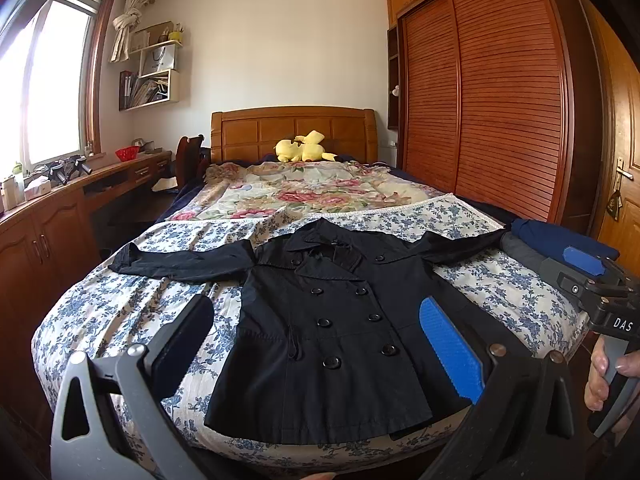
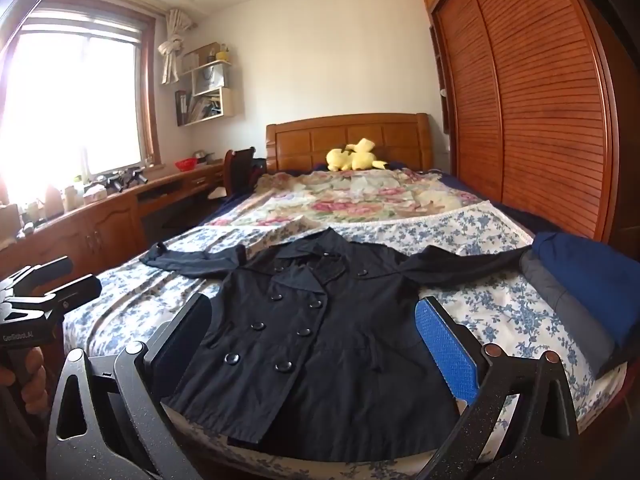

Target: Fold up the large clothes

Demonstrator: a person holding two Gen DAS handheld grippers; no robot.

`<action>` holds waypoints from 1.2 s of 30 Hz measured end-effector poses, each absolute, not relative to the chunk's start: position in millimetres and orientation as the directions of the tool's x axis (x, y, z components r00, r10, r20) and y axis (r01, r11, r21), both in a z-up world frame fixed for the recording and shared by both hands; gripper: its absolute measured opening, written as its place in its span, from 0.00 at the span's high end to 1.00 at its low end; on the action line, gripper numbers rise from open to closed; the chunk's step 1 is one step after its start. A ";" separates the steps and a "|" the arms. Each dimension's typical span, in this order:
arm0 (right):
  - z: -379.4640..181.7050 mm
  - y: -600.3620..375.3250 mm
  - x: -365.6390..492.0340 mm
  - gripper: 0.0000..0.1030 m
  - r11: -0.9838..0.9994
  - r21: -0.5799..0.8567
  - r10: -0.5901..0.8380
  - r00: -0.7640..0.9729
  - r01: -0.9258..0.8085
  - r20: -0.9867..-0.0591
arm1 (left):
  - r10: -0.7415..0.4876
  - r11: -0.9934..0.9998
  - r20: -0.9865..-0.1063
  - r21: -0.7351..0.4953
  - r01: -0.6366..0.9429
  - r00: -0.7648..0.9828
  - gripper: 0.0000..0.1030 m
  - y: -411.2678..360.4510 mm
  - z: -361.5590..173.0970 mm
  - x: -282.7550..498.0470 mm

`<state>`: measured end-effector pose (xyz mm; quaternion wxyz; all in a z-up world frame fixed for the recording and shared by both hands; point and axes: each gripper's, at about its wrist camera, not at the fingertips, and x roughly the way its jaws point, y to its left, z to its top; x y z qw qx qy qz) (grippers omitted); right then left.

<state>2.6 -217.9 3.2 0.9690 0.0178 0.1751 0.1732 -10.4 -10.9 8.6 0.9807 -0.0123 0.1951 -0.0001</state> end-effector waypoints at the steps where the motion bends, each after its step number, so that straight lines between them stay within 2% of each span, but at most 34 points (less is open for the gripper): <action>1: 3.1 -217.9 2.3 0.00 0.939 0.095 0.342 0.879 -0.330 -0.333 | -0.006 1.000 -0.383 -0.024 -0.004 0.924 0.00 -11.2 8.8 -10.6; 36: 1.1 -214.6 -1.0 0.00 0.939 0.096 0.343 0.880 -0.330 -0.330 | -0.018 1.000 -0.346 -0.020 0.012 0.938 0.00 -16.7 18.1 -26.9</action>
